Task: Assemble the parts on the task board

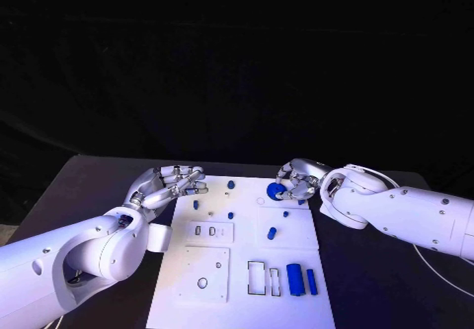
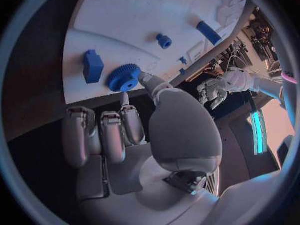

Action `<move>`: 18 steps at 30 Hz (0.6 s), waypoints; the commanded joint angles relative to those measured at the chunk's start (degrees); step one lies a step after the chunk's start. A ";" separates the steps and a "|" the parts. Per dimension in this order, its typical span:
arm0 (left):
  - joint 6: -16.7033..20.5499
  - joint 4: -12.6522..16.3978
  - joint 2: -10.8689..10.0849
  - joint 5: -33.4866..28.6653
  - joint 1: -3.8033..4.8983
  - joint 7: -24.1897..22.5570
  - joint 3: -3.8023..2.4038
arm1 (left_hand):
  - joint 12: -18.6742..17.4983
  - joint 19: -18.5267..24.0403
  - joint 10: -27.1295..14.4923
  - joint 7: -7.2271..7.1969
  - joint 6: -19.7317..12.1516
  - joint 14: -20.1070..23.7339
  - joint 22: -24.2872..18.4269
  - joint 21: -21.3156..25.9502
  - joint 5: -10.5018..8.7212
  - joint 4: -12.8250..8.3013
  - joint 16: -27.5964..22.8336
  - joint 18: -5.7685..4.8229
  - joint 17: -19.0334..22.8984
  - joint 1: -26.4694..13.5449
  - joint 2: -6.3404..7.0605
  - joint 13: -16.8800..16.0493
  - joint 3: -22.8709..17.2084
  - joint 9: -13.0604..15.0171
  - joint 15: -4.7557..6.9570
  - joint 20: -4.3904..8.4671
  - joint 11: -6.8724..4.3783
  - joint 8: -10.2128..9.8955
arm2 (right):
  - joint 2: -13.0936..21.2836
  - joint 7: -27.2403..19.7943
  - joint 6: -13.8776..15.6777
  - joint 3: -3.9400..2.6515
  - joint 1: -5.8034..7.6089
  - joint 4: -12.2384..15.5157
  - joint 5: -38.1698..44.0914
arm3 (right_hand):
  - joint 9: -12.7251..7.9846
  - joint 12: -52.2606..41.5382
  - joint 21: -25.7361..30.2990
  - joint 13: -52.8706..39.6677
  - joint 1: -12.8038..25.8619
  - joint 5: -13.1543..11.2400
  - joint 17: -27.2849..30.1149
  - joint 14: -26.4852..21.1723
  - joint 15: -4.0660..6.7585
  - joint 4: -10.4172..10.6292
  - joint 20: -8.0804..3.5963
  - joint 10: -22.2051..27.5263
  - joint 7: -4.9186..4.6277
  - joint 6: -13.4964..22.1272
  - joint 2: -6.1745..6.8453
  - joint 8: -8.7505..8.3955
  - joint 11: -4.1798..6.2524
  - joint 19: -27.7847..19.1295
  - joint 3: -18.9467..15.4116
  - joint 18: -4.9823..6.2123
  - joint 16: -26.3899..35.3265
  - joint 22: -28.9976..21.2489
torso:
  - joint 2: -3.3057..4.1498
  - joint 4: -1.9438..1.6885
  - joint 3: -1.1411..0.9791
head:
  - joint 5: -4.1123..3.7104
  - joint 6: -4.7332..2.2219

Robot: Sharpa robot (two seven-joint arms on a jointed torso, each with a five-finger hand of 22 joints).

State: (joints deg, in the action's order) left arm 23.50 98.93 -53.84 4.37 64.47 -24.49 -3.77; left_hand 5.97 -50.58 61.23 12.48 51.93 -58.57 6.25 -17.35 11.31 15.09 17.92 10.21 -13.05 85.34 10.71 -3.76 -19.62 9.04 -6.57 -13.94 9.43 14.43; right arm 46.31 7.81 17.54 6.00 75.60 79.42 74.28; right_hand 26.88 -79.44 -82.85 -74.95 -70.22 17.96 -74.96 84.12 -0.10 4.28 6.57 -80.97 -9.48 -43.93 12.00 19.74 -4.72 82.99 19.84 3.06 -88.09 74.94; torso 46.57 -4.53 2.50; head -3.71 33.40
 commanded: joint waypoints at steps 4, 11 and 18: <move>-1.18 -0.01 0.11 -0.20 0.06 -0.24 -0.04 | -0.27 -0.23 -0.09 0.29 -0.04 0.12 -0.05 0.29 -0.21 -0.02 -0.36 0.31 -0.05 -0.62 0.08 -0.01 -0.36 -0.08 -0.43 -0.11 0.15 -0.20 | -0.47 0.16 -0.83 0.08 -0.30 -0.68 0.26 | 0.12 -0.42 -0.39 -4.66 -0.47 0.27 -10.16 4.90 -0.37 0.27 -0.03 -0.44 -0.03 0.37 -0.13 0.34 0.06 0.54 0.12 -0.61 -0.32 5.29 | -0.03 0.03 -0.02 | 0.15 0.20; -1.30 -0.07 0.11 -0.20 0.06 -0.16 -0.04 | -0.27 -0.23 -0.09 0.29 -0.04 0.12 -0.05 0.29 -0.21 -0.02 -0.36 0.31 -0.05 -0.62 0.08 -0.01 -0.36 -0.08 -0.43 -0.11 0.15 -0.20 | -0.82 0.06 -0.66 0.09 -0.41 -1.07 1.40 | 0.20 -0.57 -0.46 -4.76 -0.74 0.29 -10.32 4.93 -0.39 0.26 -0.01 -0.44 -0.03 0.28 -0.34 0.57 0.07 0.61 0.38 -0.63 -0.39 5.41 | -0.06 0.05 -0.03 | 0.13 0.29; -1.45 -0.08 0.08 -0.20 0.06 -0.05 -0.04 | -0.27 -0.23 -0.09 0.29 -0.04 0.12 -0.05 0.29 -0.21 -0.02 -0.36 0.31 -0.05 -0.62 0.08 -0.01 -0.36 -0.08 -0.43 -0.11 0.15 -0.20 | -1.15 -0.07 -0.77 0.10 -0.63 -1.42 3.39 | 0.24 -0.71 -0.59 -4.87 -1.08 0.19 -10.39 4.94 -0.40 0.11 0.01 -0.47 -0.02 0.23 -0.37 0.74 0.07 0.73 0.62 -0.68 -0.42 5.62 | -0.05 0.06 -0.05 | 0.16 0.43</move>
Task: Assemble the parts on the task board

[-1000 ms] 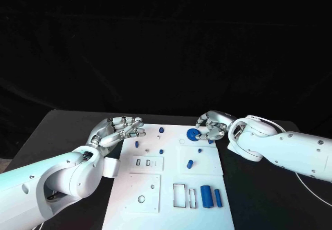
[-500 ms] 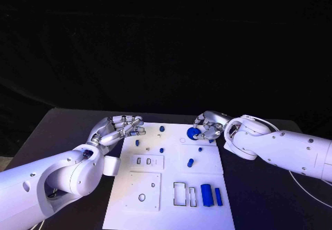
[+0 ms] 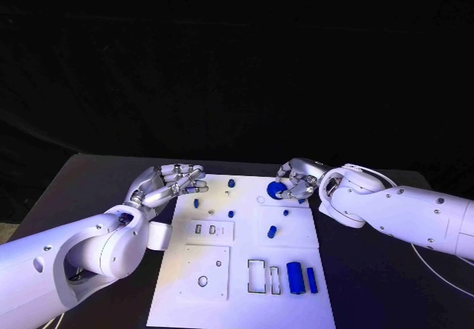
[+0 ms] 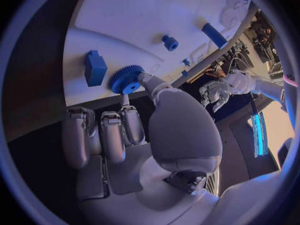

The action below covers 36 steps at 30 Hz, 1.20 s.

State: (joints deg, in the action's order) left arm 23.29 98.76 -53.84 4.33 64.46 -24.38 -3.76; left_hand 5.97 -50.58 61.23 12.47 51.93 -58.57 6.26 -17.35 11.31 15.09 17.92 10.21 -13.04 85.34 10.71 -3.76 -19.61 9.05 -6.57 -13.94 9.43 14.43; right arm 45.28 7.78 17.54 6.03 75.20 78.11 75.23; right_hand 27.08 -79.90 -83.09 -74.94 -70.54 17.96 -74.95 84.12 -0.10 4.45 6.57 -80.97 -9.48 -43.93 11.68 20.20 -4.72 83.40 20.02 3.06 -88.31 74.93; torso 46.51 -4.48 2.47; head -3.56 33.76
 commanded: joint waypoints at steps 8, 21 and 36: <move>-1.30 0.05 0.04 -0.16 0.06 -0.10 -0.04 | -0.36 -0.25 -0.03 0.27 -0.01 0.13 -0.11 0.33 -0.21 -0.05 -0.41 0.32 -0.12 -0.66 0.06 -0.03 -0.47 -0.08 -0.43 -0.12 0.14 -0.22 | -0.12 -0.64 0.39 0.09 -0.56 0.36 5.28 | 0.69 -2.15 -0.69 -6.60 -3.20 -4.34 -10.83 5.00 0.20 -1.25 -0.37 -1.80 0.96 -3.83 -1.46 2.89 0.89 0.62 4.24 -0.77 -0.39 6.29 | -0.01 0.04 0.01 | 0.07 0.14; -1.39 -0.03 0.10 -0.16 0.06 -0.09 -0.04 | -0.36 -0.25 -0.03 0.27 -0.01 0.13 -0.11 0.33 -0.21 -0.05 -0.41 0.32 -0.12 -0.66 0.06 -0.03 -0.47 -0.08 -0.43 -0.12 0.14 -0.22 | 0.18 -1.25 7.02 0.09 -0.90 2.93 10.86 | 1.62 -3.79 -1.77 -8.20 -3.48 -6.17 -11.47 5.14 1.77 -2.57 -1.82 -3.35 2.96 -8.31 -1.57 5.78 2.67 1.69 8.70 -1.18 -0.60 7.99 | -0.05 -0.04 0.08 | 0.10 -0.03; -1.40 -0.16 0.18 -0.16 0.05 -0.11 -0.04 | -0.43 -0.26 0.01 0.27 0.01 0.13 -0.14 0.35 -0.20 -0.05 -0.44 0.32 -0.17 -0.72 0.01 -0.04 -0.55 -0.07 -0.43 -0.12 0.14 -0.23 | -2.56 1.28 11.81 0.04 -0.63 7.59 16.75 | 1.31 -3.56 -2.00 -7.94 -1.70 -6.12 -11.59 5.16 1.84 -2.03 -2.02 -3.21 2.88 -7.68 -0.75 5.30 2.66 1.93 9.64 -1.28 -0.64 8.39 | 0.00 -0.11 0.11 | 0.47 -0.25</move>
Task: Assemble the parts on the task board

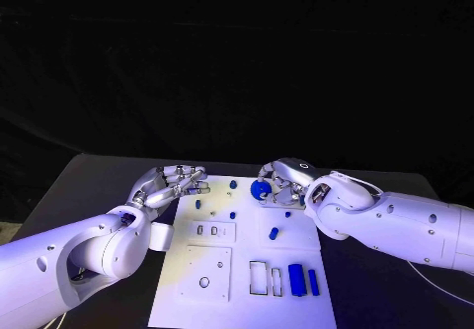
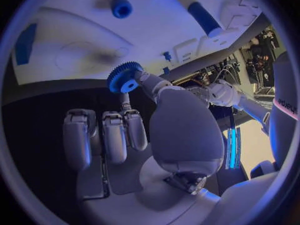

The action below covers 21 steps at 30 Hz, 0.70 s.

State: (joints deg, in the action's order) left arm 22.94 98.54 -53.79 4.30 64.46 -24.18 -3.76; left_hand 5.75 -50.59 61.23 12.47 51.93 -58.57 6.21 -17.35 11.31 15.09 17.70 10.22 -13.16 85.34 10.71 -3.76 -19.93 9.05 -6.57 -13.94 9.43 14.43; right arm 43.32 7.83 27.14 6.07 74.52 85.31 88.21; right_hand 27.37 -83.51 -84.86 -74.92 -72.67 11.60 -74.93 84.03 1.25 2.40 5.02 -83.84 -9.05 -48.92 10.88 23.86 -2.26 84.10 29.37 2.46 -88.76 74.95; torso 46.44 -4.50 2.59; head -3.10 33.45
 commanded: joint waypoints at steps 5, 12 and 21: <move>-1.04 0.07 0.15 -0.14 0.05 -0.34 -0.04 | -0.21 -0.26 0.01 0.27 0.01 0.13 -0.10 0.35 -0.20 -0.05 -0.22 0.31 -0.05 -0.72 0.01 -0.04 -0.23 -0.08 -0.43 -0.12 0.14 -0.23 | -3.13 1.81 2.51 -0.01 0.09 0.06 4.67 | 0.98 0.10 -0.23 -7.91 0.56 0.29 -11.55 5.24 0.48 0.08 -0.48 -0.30 2.42 -2.64 0.05 1.58 0.18 1.24 0.40 -0.68 -0.18 8.38 | 0.05 -0.14 0.04 | 0.06 0.05; -0.99 0.11 0.19 -0.14 0.06 -0.36 -0.04 | -0.21 -0.26 0.01 0.27 0.01 0.13 -0.10 0.35 -0.20 -0.05 -0.22 0.31 -0.05 -0.72 0.01 -0.04 -0.23 -0.08 -0.43 -0.12 0.14 -0.23 | -7.17 1.91 2.50 0.05 -0.02 -2.50 4.90 | 0.88 0.22 -0.18 -7.79 0.78 0.34 -11.52 5.24 0.45 0.17 -0.46 -0.20 2.35 -2.46 0.10 1.39 0.13 1.20 0.60 -0.67 -0.17 8.33 | 0.17 -0.10 -0.01 | 0.27 0.09; -1.03 0.03 0.45 -0.14 0.06 -0.37 -0.04 | -0.21 -0.26 0.01 0.27 0.01 0.13 -0.10 0.35 -0.20 -0.05 -0.22 0.31 -0.05 -0.72 0.01 -0.04 -0.23 -0.08 -0.43 -0.12 0.14 -0.23 | -11.20 1.51 1.95 0.31 -0.82 -6.37 4.56 | 0.73 0.31 -0.11 -7.69 1.11 0.36 -11.53 5.24 0.37 0.29 -0.42 -0.12 2.21 -2.17 0.20 1.10 0.02 1.14 0.86 -0.65 -0.18 8.27 | 0.16 -0.06 -0.07 | 0.44 0.28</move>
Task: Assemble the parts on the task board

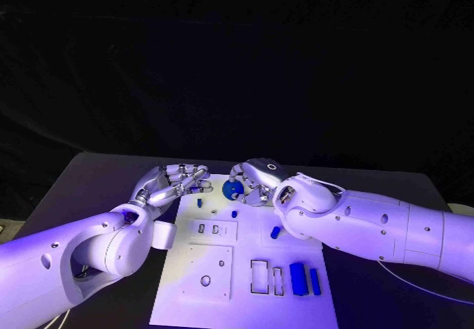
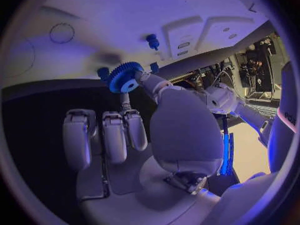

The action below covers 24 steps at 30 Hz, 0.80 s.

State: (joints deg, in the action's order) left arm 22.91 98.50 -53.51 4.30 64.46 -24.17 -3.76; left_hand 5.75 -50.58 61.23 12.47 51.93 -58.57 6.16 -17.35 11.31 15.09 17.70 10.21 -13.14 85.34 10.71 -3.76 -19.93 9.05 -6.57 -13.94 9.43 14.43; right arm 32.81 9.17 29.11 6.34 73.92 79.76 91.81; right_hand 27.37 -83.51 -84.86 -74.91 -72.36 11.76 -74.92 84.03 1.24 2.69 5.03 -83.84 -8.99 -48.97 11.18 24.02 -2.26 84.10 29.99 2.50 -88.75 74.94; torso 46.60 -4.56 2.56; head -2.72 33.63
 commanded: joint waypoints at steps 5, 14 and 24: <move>-1.02 0.08 0.26 -0.13 0.06 -0.38 -0.04 | -0.21 -0.26 0.01 0.27 0.01 0.13 -0.05 0.35 -0.20 -0.05 -0.22 0.32 -0.07 -0.72 0.01 -0.04 -0.23 -0.08 -0.43 -0.12 0.13 -0.23 | -2.33 0.03 -0.29 0.20 -0.68 -2.77 0.75 | 0.69 0.34 -0.06 -7.67 0.88 0.21 -11.47 5.23 0.35 0.04 -0.41 -0.09 2.11 -2.06 -0.10 0.85 -0.01 1.09 0.33 -0.67 -0.16 8.21 | 0.03 -0.01 -0.10 | 0.12 0.22; -1.01 0.06 0.27 -0.13 0.06 -0.36 -0.04 | -0.21 -0.26 0.01 0.27 0.01 0.13 -0.05 0.35 -0.20 -0.05 -0.22 0.32 -0.07 -0.72 0.01 -0.04 -0.23 -0.08 -0.43 -0.12 0.13 -0.23 | -3.36 0.01 -1.04 0.31 -1.26 -4.47 0.62 | 0.58 0.50 -0.01 -7.51 1.16 0.20 -11.43 5.22 0.27 0.14 -0.36 0.05 1.99 -1.85 0.01 0.62 -0.11 1.05 0.48 -0.65 -0.15 8.17 | -0.04 0.21 -0.12 | 0.31 0.48; -1.04 0.11 0.22 -0.13 0.06 -0.30 -0.04 | -0.36 -0.29 0.10 0.25 0.04 0.14 -0.13 0.40 -0.22 -0.11 -0.29 0.32 -0.17 -0.78 0.04 -0.06 -0.37 -0.07 -0.43 -0.13 0.12 -0.26 | -3.92 0.44 -1.22 0.32 -1.34 -5.55 0.54 | -0.03 1.79 0.40 -6.19 1.93 -0.04 -11.21 5.17 -0.16 0.36 -0.04 1.26 1.33 -0.48 0.52 -0.70 -0.65 0.69 0.93 -0.53 -0.08 7.73 | -0.08 0.16 -0.09 | 0.23 0.33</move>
State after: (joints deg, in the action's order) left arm 22.87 98.47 -53.38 4.29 64.46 -24.16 -3.76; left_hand 5.75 -50.58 61.23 12.47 51.93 -58.57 6.08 -17.13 11.31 15.09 17.70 10.21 -13.27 85.17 10.87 -3.76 -19.93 9.05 -6.57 -13.94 9.43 14.43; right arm 28.93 9.09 28.84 6.61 72.66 74.48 91.81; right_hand 27.38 -81.69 -84.71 -74.95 -70.96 11.71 -74.91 84.03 1.24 3.08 5.03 -82.70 -8.49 -48.70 11.89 23.19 -3.14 84.10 30.71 2.57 -88.75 74.92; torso 46.53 -4.37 2.44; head -2.42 34.02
